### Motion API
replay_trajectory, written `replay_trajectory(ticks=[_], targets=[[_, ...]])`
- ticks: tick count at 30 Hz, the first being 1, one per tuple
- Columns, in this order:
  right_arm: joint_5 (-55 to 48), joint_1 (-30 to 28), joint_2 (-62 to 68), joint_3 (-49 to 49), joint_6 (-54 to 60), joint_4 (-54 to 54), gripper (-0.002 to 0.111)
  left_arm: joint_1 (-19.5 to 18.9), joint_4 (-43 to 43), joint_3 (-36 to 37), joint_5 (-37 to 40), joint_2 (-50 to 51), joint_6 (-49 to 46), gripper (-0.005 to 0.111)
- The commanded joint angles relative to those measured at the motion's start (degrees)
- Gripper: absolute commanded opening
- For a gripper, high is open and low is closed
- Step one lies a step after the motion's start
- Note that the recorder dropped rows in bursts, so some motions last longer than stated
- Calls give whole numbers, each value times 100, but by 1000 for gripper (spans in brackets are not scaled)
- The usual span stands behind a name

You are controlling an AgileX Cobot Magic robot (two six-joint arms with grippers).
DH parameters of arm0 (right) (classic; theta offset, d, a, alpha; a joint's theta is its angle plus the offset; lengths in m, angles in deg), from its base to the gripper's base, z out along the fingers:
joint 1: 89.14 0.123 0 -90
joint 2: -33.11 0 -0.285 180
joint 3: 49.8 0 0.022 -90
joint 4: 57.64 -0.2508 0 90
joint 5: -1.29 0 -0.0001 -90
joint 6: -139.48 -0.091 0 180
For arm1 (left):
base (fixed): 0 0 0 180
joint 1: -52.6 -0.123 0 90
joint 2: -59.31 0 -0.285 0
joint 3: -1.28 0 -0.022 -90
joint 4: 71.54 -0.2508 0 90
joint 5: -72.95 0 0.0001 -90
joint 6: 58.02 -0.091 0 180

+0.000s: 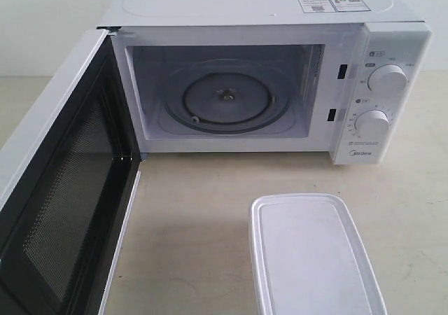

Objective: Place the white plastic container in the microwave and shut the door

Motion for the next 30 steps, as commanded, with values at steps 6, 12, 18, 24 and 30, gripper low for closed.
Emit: replay_trajectory(ticks=[6,12,18,24,30], targets=[[-1627,11,1112,450,239,-721,0,-13,-16,23,-4,-19,40,4],[-2601,11,1307,503,1183,-1478,0,-13,-16,23,-4,-19,40,4],[-3279,-13,1307,503,2903,-3391,0,-13,-16,23,-4,-19,40,4],[-3414,-11,1373,408,3128,-3858,0,-13,-16,23,-4,-19,40,4],[-3623,-513,1687,-304,4024,-4931,0,-13,-16,23,-4,-19,40,4]])
